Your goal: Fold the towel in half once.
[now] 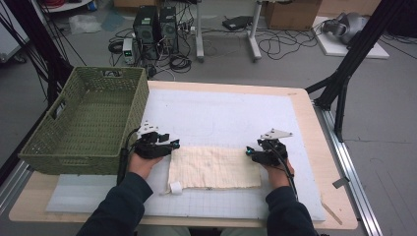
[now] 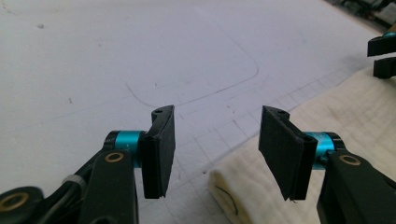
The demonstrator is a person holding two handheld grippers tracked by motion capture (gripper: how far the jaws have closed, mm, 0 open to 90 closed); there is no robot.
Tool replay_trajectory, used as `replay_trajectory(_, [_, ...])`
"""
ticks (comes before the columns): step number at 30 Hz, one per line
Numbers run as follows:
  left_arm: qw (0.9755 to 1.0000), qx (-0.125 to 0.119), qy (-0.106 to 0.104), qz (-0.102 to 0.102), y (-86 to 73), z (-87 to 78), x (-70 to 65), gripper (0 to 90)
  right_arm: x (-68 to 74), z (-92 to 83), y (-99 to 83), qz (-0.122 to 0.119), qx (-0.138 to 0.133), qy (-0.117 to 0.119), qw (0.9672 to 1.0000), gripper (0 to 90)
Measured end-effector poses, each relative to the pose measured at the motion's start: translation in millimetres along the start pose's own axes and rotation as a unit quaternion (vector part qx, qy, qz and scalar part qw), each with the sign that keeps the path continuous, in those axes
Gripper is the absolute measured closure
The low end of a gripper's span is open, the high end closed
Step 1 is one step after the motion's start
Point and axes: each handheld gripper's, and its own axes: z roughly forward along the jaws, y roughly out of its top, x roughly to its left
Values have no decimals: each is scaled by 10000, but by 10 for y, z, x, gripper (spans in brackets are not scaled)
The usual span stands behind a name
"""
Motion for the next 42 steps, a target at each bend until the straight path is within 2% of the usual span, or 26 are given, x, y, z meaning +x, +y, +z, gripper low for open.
replay_trajectory(3, [9996, 263, 89, 97, -18, 84, 14, 462, -6, 63, -27, -13, 219, 79, 9997, 472])
replay_trajectory(7, [9984, 520, 62, 194, -55, 139, 23, 463, -38, 32, -64, 90, 227, 226, 9994, 495])
replay_trajectory(11, [9980, 564, 68, 286, -65, 146, 4, 480, -71, 3, -98, 143, 221, 364, 9990, 540])
replay_trajectory(14, [9970, 610, 73, 470, -74, 143, -24, 485, -59, -13, -105, 146, 225, 421, 9988, 610])
replay_trajectory(16, [9961, 656, 46, 580, -80, 136, -47, 501, -53, -29, -113, 97, 228, 487, 9985, 690])
replay_trajectory(18, [9956, 669, 58, 653, -85, 127, -60, 566, -39, -40, -124, 49, 219, 589, 9980, 793])
replay_trajectory(19, [9953, 694, 1, 675, -84, 118, -54, 638, -22, -46, -125, 14, 229, 647, 9976, 817])
replay_trajectory(20, [9957, 712, -175, 563, -85, 114, -45, 748, 2, -50, -121, -69, 232, 604, 9979, 827])
replay_trajectory(21, [9956, 721, -211, 563, -84, 113, -49, 836, 16, -53, -113, -165, 245, 559, 9980, 832])
replay_trajectory(22, [9955, 699, -161, 618, -75, 111, -56, 845, 26, -55, -110, -216, 246, 530, 9981, 834])
replay_trajectory(24, [9971, 483, -32, 592, -49, 87, -34, 855, 27, -58, -103, -255, 215, 477, 9983, 838])
replay_trajectory(26, [9989, 220, -5, 420, -27, 62, -2, 855, 29, -69, -91, -281, 135, 382, 9988, 839])
replay_trajectory(27, [9991, 130, 17, 407, -12, 47, 14, 856, 27, -77, -84, -285, 72, 327, 9990, 839])
replay_trajectory(30, [9987, 19, 91, 495, 47, 48, 37, 855, 24, -63, -43, -323, -68, 209, 9992, 839])
replay_trajectory(32, [9987, -43, 177, 473, 112, 61, 50, 854, 27, -33, -2, -330, -114, 116, 9993, 839])
replay_trajectory(35, [9980, -287, 269, 486, 140, 79, 70, 853, 30, 7, 63, -413, -142, -72, 9990, 838])
replay_trajectory(37, [9985, -214, 259, 444, 114, 120, 100, 853, 34, 35, 104, -428, -156, -208, 9987, 838])
replay_trajectory(39, [9988, -145, 237, 403, 95, 148, 127, 852, 27, 61, 123, -402, -140, -243, 9988, 837])
replay_trajectory(42, [9985, -219, 287, 411, 93, 172, 122, 841, 14, 110, 139, -386, -99, -351, 9986, 831])
